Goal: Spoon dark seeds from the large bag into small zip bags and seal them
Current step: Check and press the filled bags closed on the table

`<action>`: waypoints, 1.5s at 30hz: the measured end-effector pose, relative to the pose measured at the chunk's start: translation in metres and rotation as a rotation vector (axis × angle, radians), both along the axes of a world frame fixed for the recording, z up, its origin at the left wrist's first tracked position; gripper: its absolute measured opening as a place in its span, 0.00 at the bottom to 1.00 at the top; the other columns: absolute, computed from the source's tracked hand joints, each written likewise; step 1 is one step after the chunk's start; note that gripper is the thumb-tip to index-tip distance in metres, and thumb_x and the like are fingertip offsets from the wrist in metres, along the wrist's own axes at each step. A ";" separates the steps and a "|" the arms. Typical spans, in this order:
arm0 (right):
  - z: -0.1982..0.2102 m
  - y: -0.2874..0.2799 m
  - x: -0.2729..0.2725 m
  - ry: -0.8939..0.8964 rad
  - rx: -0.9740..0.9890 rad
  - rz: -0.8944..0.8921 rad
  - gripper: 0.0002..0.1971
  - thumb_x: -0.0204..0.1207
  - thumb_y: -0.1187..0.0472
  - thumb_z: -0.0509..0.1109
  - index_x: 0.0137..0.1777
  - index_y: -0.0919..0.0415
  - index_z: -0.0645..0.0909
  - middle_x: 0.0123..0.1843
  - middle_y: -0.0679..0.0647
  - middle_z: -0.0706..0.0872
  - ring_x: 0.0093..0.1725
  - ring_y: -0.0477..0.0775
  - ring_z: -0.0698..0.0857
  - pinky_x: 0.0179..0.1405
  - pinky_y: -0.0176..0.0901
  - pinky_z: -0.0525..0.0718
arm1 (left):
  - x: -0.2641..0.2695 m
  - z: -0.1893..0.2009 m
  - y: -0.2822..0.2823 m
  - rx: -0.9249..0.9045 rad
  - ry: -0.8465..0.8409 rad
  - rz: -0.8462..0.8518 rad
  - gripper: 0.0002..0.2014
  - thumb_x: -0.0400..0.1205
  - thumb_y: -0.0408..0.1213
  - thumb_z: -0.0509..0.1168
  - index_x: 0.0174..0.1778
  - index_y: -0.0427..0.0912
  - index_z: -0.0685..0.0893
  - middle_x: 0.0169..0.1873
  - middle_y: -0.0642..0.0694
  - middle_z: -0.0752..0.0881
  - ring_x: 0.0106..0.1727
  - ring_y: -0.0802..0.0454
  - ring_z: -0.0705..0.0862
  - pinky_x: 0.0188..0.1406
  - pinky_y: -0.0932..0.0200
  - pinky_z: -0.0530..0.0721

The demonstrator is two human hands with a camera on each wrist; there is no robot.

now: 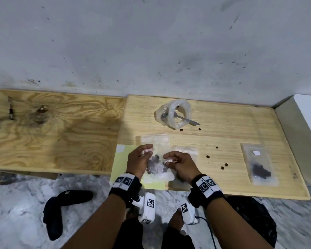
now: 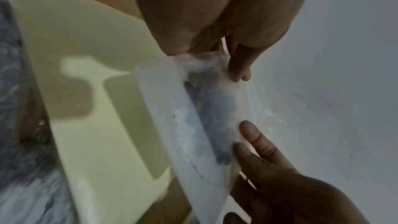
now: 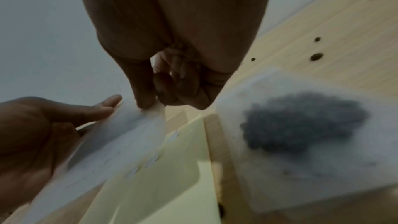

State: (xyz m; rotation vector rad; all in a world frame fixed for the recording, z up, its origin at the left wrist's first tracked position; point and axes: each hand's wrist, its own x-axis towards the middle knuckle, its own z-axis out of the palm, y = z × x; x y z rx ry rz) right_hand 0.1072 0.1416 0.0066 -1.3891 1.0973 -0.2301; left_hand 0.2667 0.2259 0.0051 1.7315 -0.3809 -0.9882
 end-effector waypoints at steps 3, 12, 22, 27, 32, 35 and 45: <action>-0.005 0.004 0.032 -0.005 0.023 -0.046 0.12 0.75 0.75 0.72 0.48 0.57 0.88 0.37 0.49 0.84 0.35 0.44 0.81 0.31 0.29 0.76 | 0.030 -0.005 0.002 0.004 0.028 0.069 0.12 0.79 0.20 0.65 0.50 0.38 0.89 0.47 0.42 0.89 0.34 0.58 0.82 0.28 0.65 0.78; -0.041 -0.002 0.081 0.554 -0.219 -0.017 0.18 0.75 0.47 0.72 0.64 0.45 0.83 0.58 0.46 0.87 0.60 0.55 0.85 0.54 0.41 0.79 | 0.091 -0.014 0.007 -0.002 0.057 0.181 0.12 0.78 0.16 0.63 0.51 0.32 0.87 0.50 0.41 0.87 0.52 0.50 0.83 0.41 0.66 0.81; -0.044 -0.002 0.099 0.613 -0.246 -0.013 0.07 0.77 0.49 0.68 0.43 0.50 0.85 0.38 0.46 0.83 0.45 0.55 0.83 0.42 0.40 0.76 | 0.106 -0.024 0.017 0.035 0.040 0.148 0.11 0.79 0.27 0.70 0.42 0.50 0.90 0.44 0.44 0.90 0.35 0.49 0.81 0.30 0.63 0.79; -0.038 -0.008 0.086 0.421 -0.192 -0.101 0.06 0.79 0.53 0.71 0.42 0.52 0.81 0.45 0.50 0.86 0.52 0.57 0.84 0.48 0.41 0.75 | 0.102 -0.022 0.018 0.044 -0.064 0.062 0.09 0.80 0.29 0.70 0.46 0.50 0.89 0.49 0.51 0.88 0.32 0.68 0.84 0.26 0.73 0.80; -0.012 -0.001 0.088 0.051 -0.217 -0.161 0.08 0.76 0.60 0.77 0.37 0.59 0.83 0.36 0.47 0.84 0.40 0.48 0.82 0.43 0.39 0.79 | 0.083 -0.015 0.010 -0.001 -0.024 -0.011 0.17 0.79 0.23 0.66 0.50 0.52 0.88 0.56 0.44 0.88 0.42 0.46 0.85 0.37 0.61 0.83; -0.002 0.005 0.095 0.065 -0.305 -0.061 0.06 0.75 0.57 0.77 0.39 0.55 0.85 0.37 0.44 0.86 0.39 0.46 0.84 0.42 0.40 0.81 | 0.067 -0.008 0.006 -0.061 0.021 -0.066 0.20 0.78 0.20 0.66 0.53 0.51 0.88 0.54 0.47 0.89 0.59 0.27 0.82 0.56 0.42 0.83; 0.010 0.022 0.080 0.257 -0.472 -0.239 0.15 0.68 0.47 0.80 0.45 0.48 0.77 0.47 0.42 0.80 0.44 0.42 0.80 0.42 0.42 0.77 | 0.036 0.007 0.006 -0.114 0.127 -0.047 0.15 0.78 0.23 0.68 0.52 0.48 0.89 0.54 0.48 0.89 0.55 0.62 0.85 0.48 0.72 0.80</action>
